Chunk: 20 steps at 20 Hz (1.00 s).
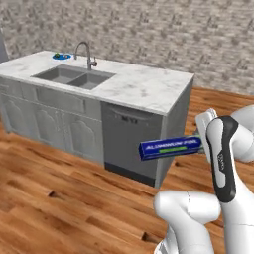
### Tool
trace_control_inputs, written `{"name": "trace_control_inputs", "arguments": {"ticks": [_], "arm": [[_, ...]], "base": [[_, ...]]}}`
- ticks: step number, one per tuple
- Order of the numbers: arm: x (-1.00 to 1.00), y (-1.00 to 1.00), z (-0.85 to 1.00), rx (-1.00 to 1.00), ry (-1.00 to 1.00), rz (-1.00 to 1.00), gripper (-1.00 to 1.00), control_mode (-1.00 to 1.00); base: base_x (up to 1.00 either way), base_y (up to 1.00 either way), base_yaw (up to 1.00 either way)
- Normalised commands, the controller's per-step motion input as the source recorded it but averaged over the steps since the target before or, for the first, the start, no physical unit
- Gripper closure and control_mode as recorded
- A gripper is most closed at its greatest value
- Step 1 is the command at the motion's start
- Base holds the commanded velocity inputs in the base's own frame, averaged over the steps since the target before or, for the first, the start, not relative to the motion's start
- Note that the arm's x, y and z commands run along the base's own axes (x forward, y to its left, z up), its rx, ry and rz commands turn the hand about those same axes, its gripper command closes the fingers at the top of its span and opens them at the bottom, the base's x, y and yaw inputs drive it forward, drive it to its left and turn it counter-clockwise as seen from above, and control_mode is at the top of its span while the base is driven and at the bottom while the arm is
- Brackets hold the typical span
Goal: Retrieve the tupperware and aluminum foil from the cabinet and place them on the dining counter near the plate with shrimp and avocado to prepare for storing leftovers.
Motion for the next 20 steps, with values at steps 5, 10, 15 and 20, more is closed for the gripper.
{"name": "trace_control_inputs", "arguments": {"ticks": [5,10,15,20], "arm": [[0.0,0.0,0.0,0.0,0.0,0.0,1.0,1.0],[0.0,0.0,0.0,0.0,0.0,0.0,1.0,1.0],[0.0,0.0,0.0,0.0,0.0,0.0,1.0,1.0],[0.0,0.0,0.0,0.0,0.0,0.0,1.0,1.0]], "base": [[0.34,0.02,-0.52],[0.26,0.18,-0.47],[0.12,0.7,-0.33],[0.12,0.86,-0.23]]}}
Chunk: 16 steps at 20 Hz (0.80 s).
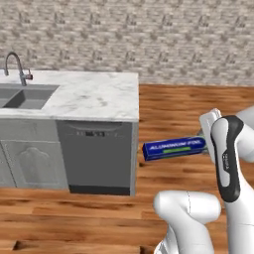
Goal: Retrieve the tupperware and aluminum foil from the cabinet and place them on the dining counter near the plate with shrimp and avocado to prepare for storing leftovers.
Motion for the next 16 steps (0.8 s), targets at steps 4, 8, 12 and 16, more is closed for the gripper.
{"name": "trace_control_inputs", "arguments": {"ticks": [4,8,12,16], "arm": [[0.0,0.0,0.0,0.0,0.0,0.0,1.0,1.0],[0.0,0.0,0.0,0.0,0.0,0.0,1.0,1.0],[0.0,0.0,0.0,0.0,0.0,0.0,1.0,1.0],[0.0,0.0,0.0,0.0,0.0,0.0,1.0,1.0]], "base": [[0.14,0.85,-0.23],[0.07,1.0,-0.19],[0.09,1.0,-0.16],[0.16,1.0,-0.12]]}}
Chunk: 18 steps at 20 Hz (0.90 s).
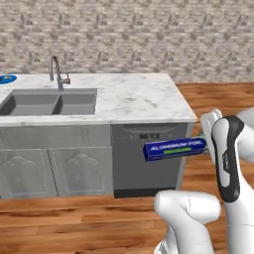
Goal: Retrieve the tupperware and aluminum foil from the cabinet and place them on the dining counter near the plate with shrimp and avocado to prepare for storing leftovers.
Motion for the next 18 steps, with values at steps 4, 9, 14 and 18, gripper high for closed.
{"name": "trace_control_inputs", "arguments": {"ticks": [4,9,14,18], "arm": [[0.0,0.0,0.0,0.0,0.0,0.0,1.0,1.0],[0.0,0.0,0.0,0.0,0.0,0.0,1.0,1.0],[0.0,0.0,0.0,0.0,0.0,0.0,1.0,1.0],[0.0,0.0,0.0,0.0,0.0,0.0,1.0,1.0]], "base": [[0.23,1.0,-0.08],[0.24,1.0,-0.06],[0.27,1.0,-0.03],[0.36,1.0,0.0]]}}
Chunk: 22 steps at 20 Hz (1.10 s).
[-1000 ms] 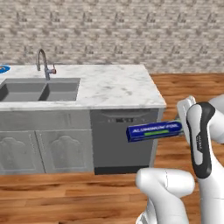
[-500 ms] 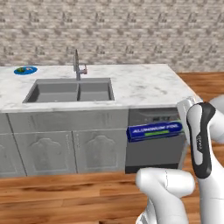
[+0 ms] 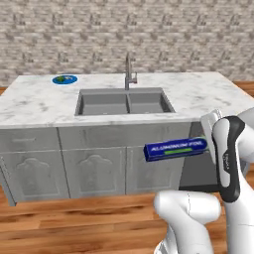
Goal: Retrieve the tupperware and aluminum foil from the cabinet and place them on the dining counter near the plate with shrimp and avocado to prepare for storing leftovers.
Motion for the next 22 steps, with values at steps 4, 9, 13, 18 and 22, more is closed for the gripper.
{"name": "trace_control_inputs", "arguments": {"ticks": [4,9,13,18,22], "arm": [[0.0,0.0,0.0,0.0,0.0,0.0,1.0,1.0],[0.0,0.0,0.0,0.0,0.0,0.0,1.0,1.0],[0.0,0.0,0.0,0.0,0.0,0.0,1.0,1.0],[0.0,0.0,0.0,0.0,0.0,0.0,1.0,1.0],[0.0,0.0,0.0,0.0,0.0,0.0,1.0,1.0]], "base": [[0.46,1.0,0.0],[0.44,1.0,-0.01],[0.5,1.0,-0.03],[0.49,1.0,-0.04],[0.27,1.0,-0.06]]}}
